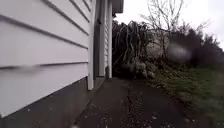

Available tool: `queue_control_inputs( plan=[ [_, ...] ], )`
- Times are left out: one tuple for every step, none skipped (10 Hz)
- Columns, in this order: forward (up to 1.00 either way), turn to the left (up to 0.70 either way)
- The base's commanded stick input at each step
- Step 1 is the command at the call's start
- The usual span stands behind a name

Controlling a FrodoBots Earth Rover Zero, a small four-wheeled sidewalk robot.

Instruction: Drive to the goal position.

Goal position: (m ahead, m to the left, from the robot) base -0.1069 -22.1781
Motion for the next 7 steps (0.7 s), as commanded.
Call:
queue_control_inputs(
  plan=[
    [0.00, 0.00],
    [0.00, 0.00],
    [0.03, -0.01],
    [0.32, -0.13],
    [0.61, -0.25],
    [0.70, -0.29],
    [0.70, -0.29]
  ],
)
